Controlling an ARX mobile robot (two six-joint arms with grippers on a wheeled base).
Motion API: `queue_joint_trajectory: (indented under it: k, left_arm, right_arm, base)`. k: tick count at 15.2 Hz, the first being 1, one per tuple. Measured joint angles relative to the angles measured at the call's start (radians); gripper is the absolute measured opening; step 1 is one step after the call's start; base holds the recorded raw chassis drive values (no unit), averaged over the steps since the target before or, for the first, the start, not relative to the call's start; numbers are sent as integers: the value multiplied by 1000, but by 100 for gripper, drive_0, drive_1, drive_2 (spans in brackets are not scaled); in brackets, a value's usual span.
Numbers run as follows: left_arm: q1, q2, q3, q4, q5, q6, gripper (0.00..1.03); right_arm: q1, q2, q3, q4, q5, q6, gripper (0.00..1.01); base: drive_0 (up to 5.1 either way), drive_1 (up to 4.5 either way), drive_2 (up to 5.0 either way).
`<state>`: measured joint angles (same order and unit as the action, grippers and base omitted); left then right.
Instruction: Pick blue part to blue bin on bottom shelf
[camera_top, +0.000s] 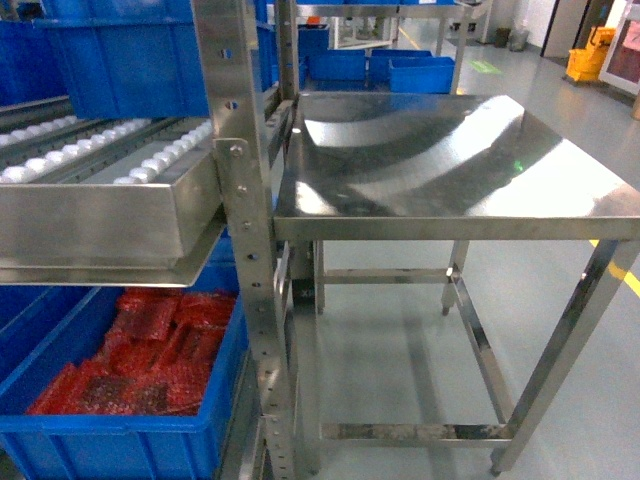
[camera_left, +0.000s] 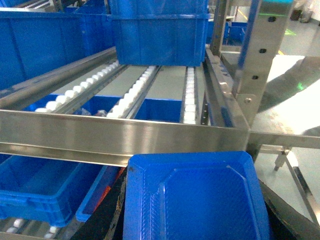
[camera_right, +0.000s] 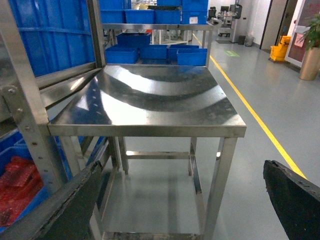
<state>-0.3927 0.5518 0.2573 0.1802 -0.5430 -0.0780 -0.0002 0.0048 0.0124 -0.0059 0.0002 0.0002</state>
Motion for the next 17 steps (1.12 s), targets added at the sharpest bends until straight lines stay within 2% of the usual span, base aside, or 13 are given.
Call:
queue_joint_trajectory:
  k: [17]
  left_arm:
    - [1, 2, 0, 0, 0, 0, 43]
  right_arm:
    - [0, 0, 0, 1, 1, 0, 98]
  base:
    - [-504, 241, 241]
